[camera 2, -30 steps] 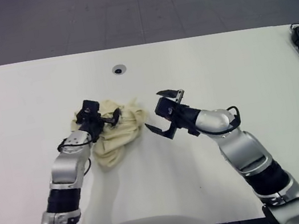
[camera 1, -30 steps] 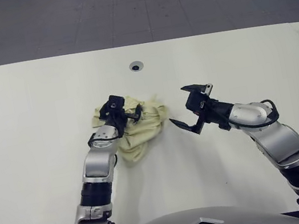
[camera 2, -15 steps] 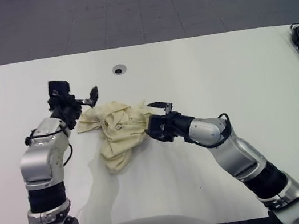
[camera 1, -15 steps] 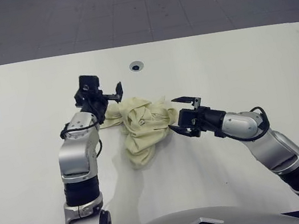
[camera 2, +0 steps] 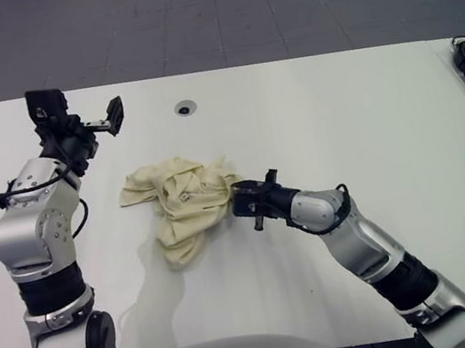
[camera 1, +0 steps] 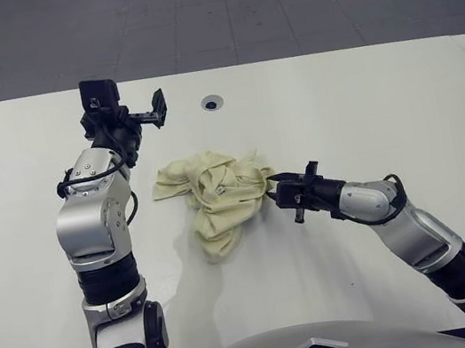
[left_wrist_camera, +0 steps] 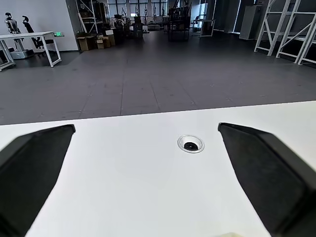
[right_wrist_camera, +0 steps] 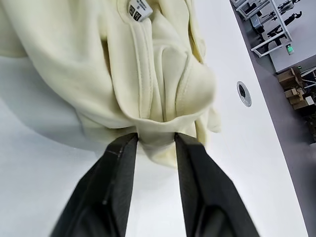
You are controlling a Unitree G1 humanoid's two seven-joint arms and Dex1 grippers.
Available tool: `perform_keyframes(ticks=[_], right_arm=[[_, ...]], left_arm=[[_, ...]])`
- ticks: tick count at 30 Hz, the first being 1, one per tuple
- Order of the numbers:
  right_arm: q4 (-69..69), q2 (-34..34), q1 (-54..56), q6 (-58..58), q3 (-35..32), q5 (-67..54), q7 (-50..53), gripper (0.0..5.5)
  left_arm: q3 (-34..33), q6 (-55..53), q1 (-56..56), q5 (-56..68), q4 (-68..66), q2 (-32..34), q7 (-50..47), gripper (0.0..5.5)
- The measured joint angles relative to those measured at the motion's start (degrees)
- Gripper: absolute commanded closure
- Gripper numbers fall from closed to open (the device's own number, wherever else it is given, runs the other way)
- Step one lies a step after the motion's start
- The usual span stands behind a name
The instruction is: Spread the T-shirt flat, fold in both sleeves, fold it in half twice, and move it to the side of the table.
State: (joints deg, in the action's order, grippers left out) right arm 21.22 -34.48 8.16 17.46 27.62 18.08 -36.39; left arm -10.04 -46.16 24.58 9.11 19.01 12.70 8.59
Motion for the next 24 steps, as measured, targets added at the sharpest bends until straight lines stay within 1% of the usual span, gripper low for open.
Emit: perform_keyframes(ticks=[5, 9, 13, 17, 21, 24], right_arm=[[-1.1, 1.1, 0.0, -0.4, 0.0, 0.6, 0.0, 5.45], [-1.1, 1.3, 0.0, -0.4, -0.5, 0.7, 0.0, 5.48], [-1.1, 1.2, 0.1, -0.4, -2.6, 0.7, 0.0, 5.48], [-1.0, 0.3, 1.3, -0.3, -7.2, 0.3, 0.0, 5.48], [-1.2, -0.2, 5.0, -0.2, -13.9, -1.4, 0.8, 5.48], [-2.3, -0.2, 7.1, -0.4, -16.1, -1.8, 1.3, 5.48]], left_arm=[[0.0, -0.1, 0.0, 0.1, 0.0, 0.0, -0.4, 0.1], [0.1, -0.2, 0.0, 0.1, 0.0, 0.4, -0.4, 0.1], [0.0, -0.2, 0.0, 0.2, 0.0, 1.2, -0.4, 0.1], [0.0, -0.1, 0.0, 0.1, 0.0, 1.8, -0.4, 0.1], [0.1, 0.6, -0.4, 0.0, 0.0, 2.2, -0.2, 0.1], [2.1, 1.8, -2.0, -0.3, 0.0, 4.1, 2.0, 0.1]])
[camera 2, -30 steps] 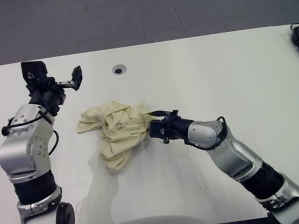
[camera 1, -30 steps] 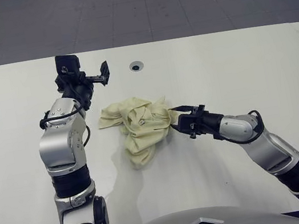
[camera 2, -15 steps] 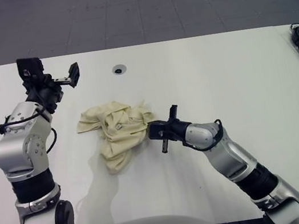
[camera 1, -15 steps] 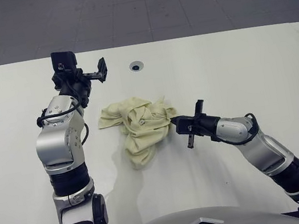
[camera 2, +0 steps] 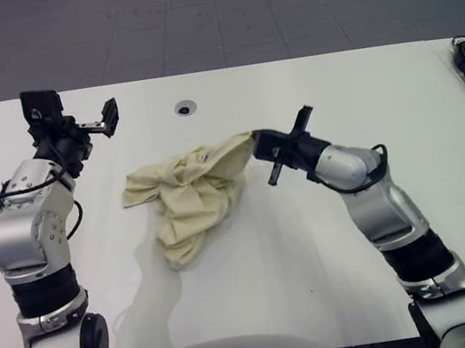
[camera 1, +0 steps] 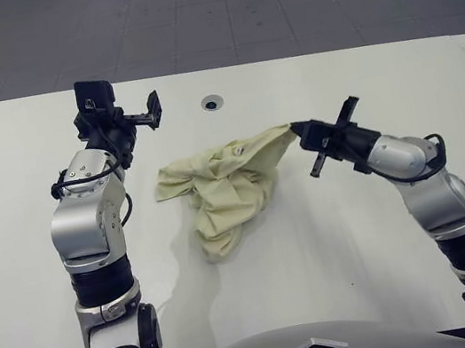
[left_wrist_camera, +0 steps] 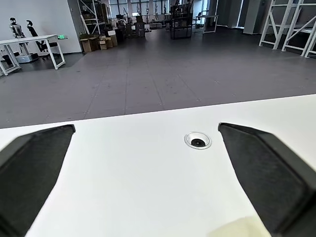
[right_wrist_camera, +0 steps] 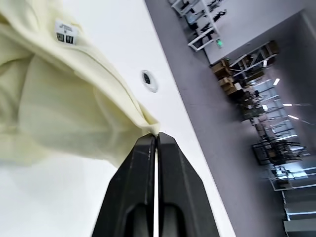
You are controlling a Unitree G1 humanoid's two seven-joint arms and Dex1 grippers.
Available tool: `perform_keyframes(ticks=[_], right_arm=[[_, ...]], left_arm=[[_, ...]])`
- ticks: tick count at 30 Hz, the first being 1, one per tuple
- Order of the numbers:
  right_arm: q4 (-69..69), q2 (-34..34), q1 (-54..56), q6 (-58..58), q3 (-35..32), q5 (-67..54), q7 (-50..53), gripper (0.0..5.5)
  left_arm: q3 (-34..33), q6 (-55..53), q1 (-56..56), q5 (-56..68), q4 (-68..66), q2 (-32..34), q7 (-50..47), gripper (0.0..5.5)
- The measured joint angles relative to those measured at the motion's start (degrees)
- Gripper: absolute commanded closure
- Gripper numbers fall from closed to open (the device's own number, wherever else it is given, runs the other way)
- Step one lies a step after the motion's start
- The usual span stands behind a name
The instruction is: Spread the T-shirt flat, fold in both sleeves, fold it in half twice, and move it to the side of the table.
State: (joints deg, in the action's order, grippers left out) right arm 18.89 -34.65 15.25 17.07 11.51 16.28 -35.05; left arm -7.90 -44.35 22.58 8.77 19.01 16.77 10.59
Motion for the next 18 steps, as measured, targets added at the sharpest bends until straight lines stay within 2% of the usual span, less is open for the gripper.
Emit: perform_keyframes(ticks=[3, 9, 12, 18], right_arm=[[-1.1, 0.2, 0.4, -0.2, -0.2, 0.0, 0.4, 5.48], [-1.0, 1.2, -0.1, -0.2, 0.0, 0.0, 0.7, 5.48], [-1.1, 1.2, -0.1, -0.2, 0.0, 0.0, 0.7, 5.48], [-1.1, 1.3, -0.1, -0.2, 0.1, 0.0, 0.7, 5.5]], left_arm=[[5.8, 4.4, -3.2, -1.9, -0.1, 5.1, 6.3, 0.1], [20.2, 19.9, -6.5, -12.2, -3.4, 18.6, 19.3, 0.1], [25.3, 25.3, -7.0, -16.4, -6.2, 20.6, 23.3, 0.1], [29.0, 31.3, -4.3, -19.1, -12.3, 19.1, 26.3, 1.07]])
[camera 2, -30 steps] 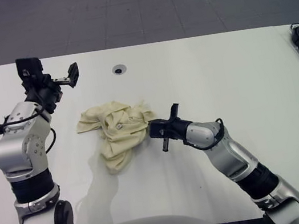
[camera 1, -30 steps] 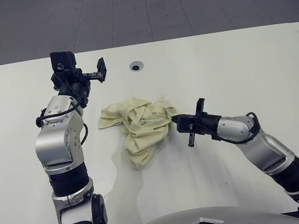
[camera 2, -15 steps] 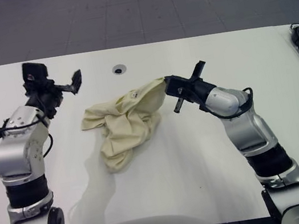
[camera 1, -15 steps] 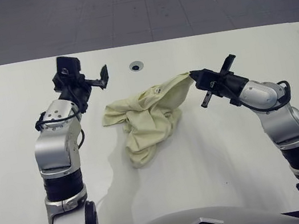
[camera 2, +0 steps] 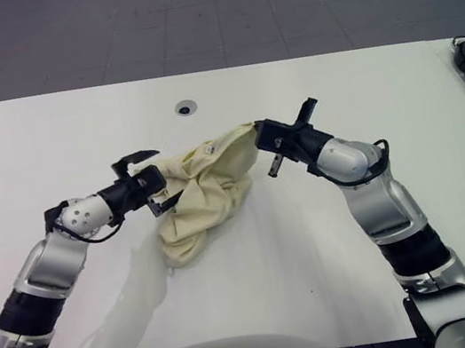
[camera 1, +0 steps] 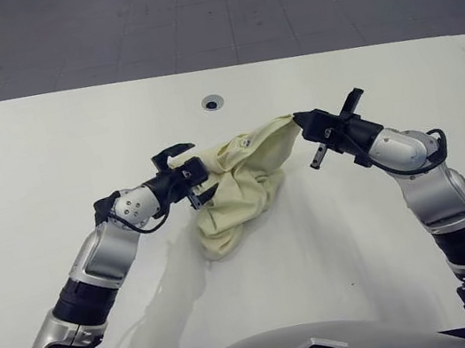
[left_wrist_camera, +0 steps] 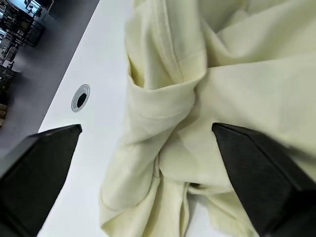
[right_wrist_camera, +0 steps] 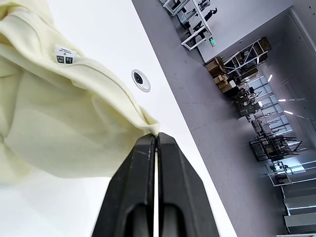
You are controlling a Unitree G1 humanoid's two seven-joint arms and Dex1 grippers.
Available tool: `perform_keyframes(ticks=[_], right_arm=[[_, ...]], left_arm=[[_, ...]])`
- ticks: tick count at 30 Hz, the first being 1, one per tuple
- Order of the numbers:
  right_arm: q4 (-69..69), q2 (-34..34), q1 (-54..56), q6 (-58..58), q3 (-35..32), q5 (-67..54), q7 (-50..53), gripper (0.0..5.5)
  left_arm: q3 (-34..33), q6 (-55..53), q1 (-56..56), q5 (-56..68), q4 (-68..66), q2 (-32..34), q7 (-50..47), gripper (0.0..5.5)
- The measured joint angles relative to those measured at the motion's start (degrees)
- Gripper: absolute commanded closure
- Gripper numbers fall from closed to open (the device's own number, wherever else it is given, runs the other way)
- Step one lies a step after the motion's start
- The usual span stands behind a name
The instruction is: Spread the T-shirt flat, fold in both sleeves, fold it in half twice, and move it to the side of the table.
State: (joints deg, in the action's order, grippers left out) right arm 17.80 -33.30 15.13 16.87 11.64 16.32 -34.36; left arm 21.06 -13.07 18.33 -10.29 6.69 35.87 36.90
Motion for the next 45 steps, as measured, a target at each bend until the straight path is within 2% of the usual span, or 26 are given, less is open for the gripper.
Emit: perform_keyframes(ticks=[24, 31, 40, 45], right_arm=[[0.4, 1.0, -0.7, 0.3, 0.5, 0.2, 0.2, 5.5], [0.7, 1.0, -0.7, 0.3, 0.9, 0.2, 0.1, 5.5], [-1.6, -0.3, 1.7, 0.1, -1.1, 0.2, -0.1, 5.5], [-10.8, -1.3, 10.0, -2.7, -3.0, 0.2, 0.8, 5.5]], left_arm=[[1.3, 4.3, 2.2, -5.0, -5.0, -2.2, 3.5, 5.48], [0.1, 3.9, 2.3, -4.9, -3.5, -2.7, 4.7, 5.48], [-8.3, -1.4, 8.8, 3.7, 3.1, 0.7, 12.5, 5.48], [-8.9, 3.2, 16.6, 2.4, -8.4, 3.0, 13.2, 5.48]])
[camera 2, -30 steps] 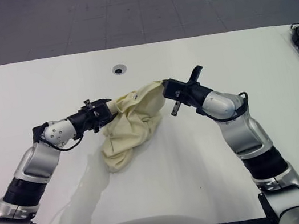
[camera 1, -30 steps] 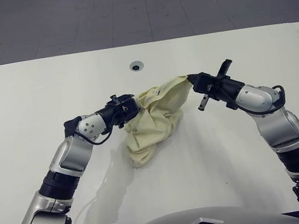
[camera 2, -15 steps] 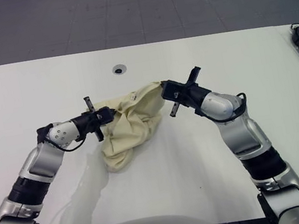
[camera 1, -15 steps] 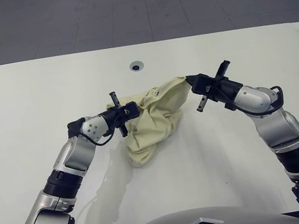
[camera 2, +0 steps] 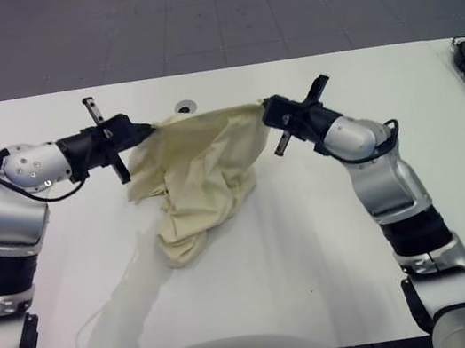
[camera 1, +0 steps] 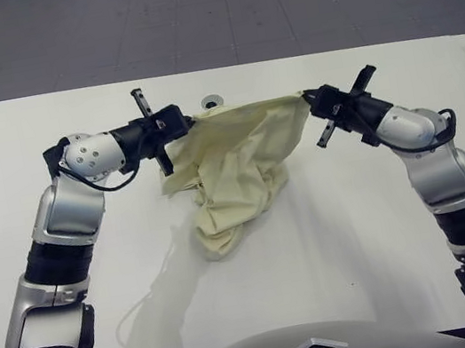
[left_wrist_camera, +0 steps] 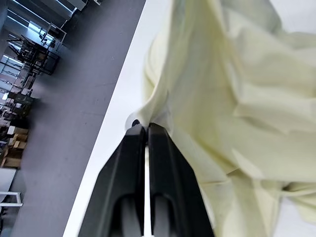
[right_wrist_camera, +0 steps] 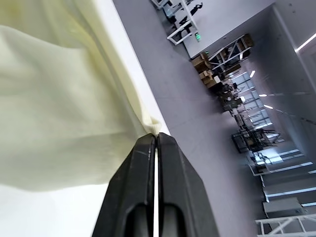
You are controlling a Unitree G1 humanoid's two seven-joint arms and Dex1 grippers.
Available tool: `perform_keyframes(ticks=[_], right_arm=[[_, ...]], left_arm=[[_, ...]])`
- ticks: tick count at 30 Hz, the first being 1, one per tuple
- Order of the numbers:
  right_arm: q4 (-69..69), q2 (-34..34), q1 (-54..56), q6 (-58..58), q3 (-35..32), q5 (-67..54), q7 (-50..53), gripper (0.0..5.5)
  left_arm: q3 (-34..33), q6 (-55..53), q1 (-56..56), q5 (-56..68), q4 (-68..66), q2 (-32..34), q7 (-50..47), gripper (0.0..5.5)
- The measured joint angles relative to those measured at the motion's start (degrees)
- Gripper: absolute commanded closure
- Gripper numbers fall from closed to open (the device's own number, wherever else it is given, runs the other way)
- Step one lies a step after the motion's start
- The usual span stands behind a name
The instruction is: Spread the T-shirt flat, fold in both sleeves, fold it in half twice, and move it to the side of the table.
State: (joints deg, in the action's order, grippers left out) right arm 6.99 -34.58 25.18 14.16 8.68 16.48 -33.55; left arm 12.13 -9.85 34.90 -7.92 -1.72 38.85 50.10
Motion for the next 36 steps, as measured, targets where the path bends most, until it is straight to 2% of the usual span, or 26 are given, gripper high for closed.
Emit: perform_keyframes(ticks=[5, 9, 13, 16, 20, 25, 29, 33, 36], right_arm=[[-18.4, 2.9, 15.4, -6.0, -0.9, -1.3, 3.3, 5.5], [-39.1, 5.9, 29.0, -13.3, -0.7, -1.0, 7.6, 5.5], [-59.1, 8.5, 41.7, -19.4, 0.8, 1.5, 14.5, 5.5], [-74.3, 10.1, 53.0, -22.4, 2.8, 5.5, 23.1, 5.5], [-81.5, 10.1, 62.1, -23.6, 5.2, 10.5, 32.6, 5.5], [-83.5, 9.9, 63.6, -24.9, 7.0, 14.1, 40.6, 5.5], [-82.7, 8.9, 62.6, -30.2, 7.3, 14.3, 39.5, 5.5], [-73.5, 6.3, 51.9, -37.9, 4.3, 7.0, 26.3, 5.5], [-59.8, 3.7, 38.9, -34.5, 2.7, -0.8, 13.7, 5.5]], left_arm=[[0.1, 6.8, 16.7, -3.3, -21.5, -4.7, -7.5, 5.48], [3.3, 13.9, 29.6, -9.1, -40.4, -7.8, -15.1, 5.48], [7.7, 18.7, 39.2, -15.7, -56.6, -10.7, -24.5, 5.48], [14.1, 20.0, 48.0, -25.2, -68.7, -12.8, -37.3, 5.48], [19.5, 19.3, 56.8, -33.6, -74.5, -13.3, -49.6, 5.48], [22.5, 19.1, 59.7, -38.1, -76.0, -13.9, -57.0, 5.48], [25.0, 21.8, 58.6, -40.3, -75.2, -13.7, -55.7, 5.48], [24.9, 28.1, 48.6, -39.0, -65.3, -9.5, -48.3, 5.48], [22.2, 28.9, 38.1, -34.0, -50.9, -4.1, -38.7, 5.48]])
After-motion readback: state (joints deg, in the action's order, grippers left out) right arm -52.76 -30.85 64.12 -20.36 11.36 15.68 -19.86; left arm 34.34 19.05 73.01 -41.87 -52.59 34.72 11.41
